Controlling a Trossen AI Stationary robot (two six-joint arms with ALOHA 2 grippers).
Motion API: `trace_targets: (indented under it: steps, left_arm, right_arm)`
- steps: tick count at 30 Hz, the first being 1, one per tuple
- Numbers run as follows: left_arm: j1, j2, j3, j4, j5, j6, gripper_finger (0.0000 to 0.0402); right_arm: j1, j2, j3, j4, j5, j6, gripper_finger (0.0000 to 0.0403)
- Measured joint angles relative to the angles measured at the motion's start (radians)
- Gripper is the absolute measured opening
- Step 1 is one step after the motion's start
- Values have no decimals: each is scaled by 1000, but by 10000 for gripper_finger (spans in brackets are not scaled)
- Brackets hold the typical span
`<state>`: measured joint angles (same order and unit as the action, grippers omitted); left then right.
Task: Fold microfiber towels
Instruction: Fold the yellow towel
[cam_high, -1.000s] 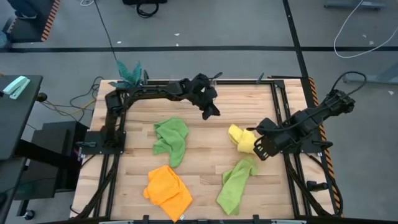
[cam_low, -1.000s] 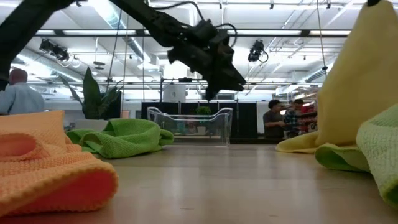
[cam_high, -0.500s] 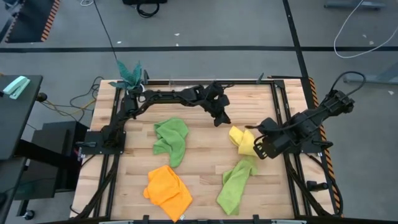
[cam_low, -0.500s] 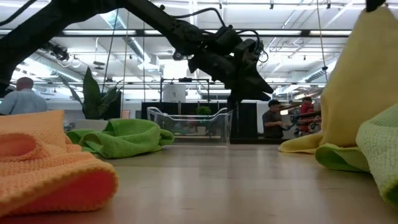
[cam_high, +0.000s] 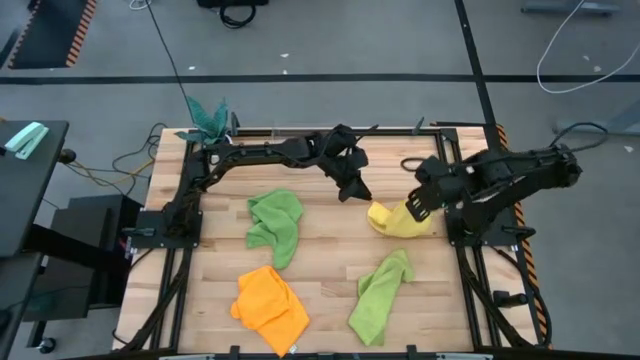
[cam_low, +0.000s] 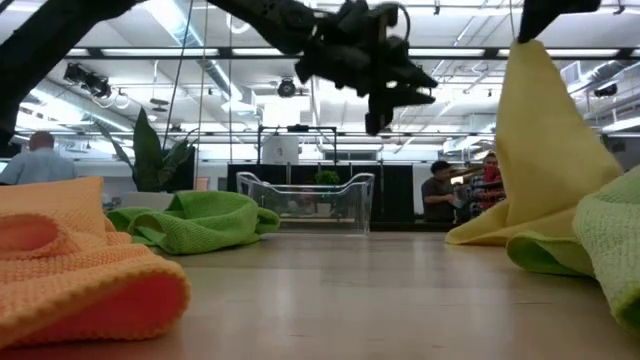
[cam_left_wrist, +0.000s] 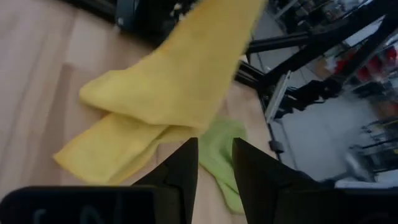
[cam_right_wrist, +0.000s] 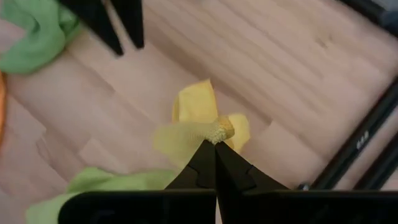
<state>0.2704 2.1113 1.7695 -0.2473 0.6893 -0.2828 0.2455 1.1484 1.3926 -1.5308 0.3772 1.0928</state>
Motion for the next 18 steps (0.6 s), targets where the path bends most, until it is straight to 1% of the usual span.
trace_targets:
  steps: [3,5,10,13,15,18]
  left_arm:
    - [-18,-42,0,-15,-112,24,107]
    - [-29,-64,0,-17,-189,33,107]
    - [-36,-88,1,-4,-356,33,107]
    - [-28,-88,1,5,-454,33,107]
    - [-20,-88,1,2,-495,33,107]
    - [-6,-88,1,3,-514,33,107]
  right_arm:
    - [-51,-34,11,28,12,-89,0]
    - [-71,-45,50,24,40,-133,0]
    - [-86,-32,231,-42,91,-177,0]
    - [-84,-4,328,-41,88,-213,0]
    - [-73,20,384,-38,72,-225,0]
    - [-29,55,451,-38,52,-214,0]
